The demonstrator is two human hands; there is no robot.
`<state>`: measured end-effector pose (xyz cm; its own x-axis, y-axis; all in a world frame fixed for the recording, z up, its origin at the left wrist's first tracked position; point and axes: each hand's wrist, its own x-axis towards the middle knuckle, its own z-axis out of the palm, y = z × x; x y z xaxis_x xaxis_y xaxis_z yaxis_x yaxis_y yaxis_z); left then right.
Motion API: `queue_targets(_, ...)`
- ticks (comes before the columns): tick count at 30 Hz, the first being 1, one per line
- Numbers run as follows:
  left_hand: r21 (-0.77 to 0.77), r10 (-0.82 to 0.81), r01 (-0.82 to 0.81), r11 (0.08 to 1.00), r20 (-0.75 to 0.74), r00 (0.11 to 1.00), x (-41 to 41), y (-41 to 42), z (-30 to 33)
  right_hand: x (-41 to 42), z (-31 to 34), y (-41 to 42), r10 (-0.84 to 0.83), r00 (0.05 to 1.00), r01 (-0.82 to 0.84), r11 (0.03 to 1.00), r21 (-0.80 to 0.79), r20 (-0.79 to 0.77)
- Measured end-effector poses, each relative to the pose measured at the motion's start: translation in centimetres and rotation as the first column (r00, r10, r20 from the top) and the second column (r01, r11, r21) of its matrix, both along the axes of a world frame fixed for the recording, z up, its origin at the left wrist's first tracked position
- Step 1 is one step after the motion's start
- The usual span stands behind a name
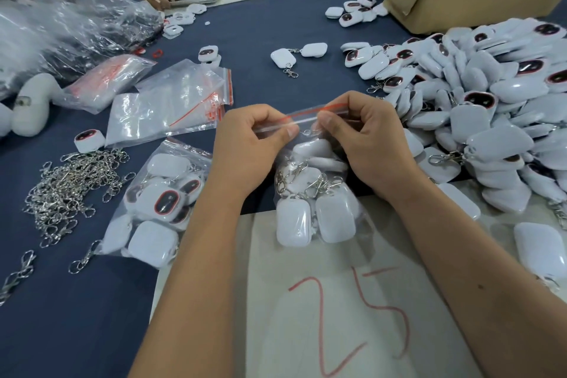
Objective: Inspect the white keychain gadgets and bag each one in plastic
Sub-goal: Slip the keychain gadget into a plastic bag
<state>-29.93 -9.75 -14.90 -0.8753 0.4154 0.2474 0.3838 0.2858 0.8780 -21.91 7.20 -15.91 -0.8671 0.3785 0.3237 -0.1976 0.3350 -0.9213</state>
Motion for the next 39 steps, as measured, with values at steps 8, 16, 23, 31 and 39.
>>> queue_targets(8, 0.064, -0.015, 0.005, 0.998, 0.155, 0.988, 0.2, 0.0, 0.3, -0.1, 0.0, 0.0, -0.031, 0.999, 0.031, 0.999, 0.011, 0.011)
queue_targets(16, 0.26, 0.041, -0.139, 0.956, 0.351, 0.935, 0.0, -0.5, 0.4, -0.2, -0.1, 0.3, -0.077, 0.997, 0.078, 0.995, -0.055, 0.024)
queue_targets(23, 0.18, 0.073, -0.136, 0.974, 0.318, 0.945, -0.2, -0.4, 0.4, -0.2, -0.2, 0.2, -0.085, 0.996, 0.086, 0.993, -0.081, 0.022)
queue_targets(31, 0.294, 0.025, -0.174, 0.94, 0.449, 0.893, 0.0, -1.1, 0.8, -0.2, -0.4, 0.5, -0.096, 0.995, 0.093, 0.982, -0.166, -0.009)
queue_targets(39, 0.376, 0.028, -0.185, 0.908, 0.387, 0.921, 0.1, -0.9, 1.5, -0.4, -0.5, 0.5, -0.01, 1.0, 0.015, 0.963, -0.268, 0.02)
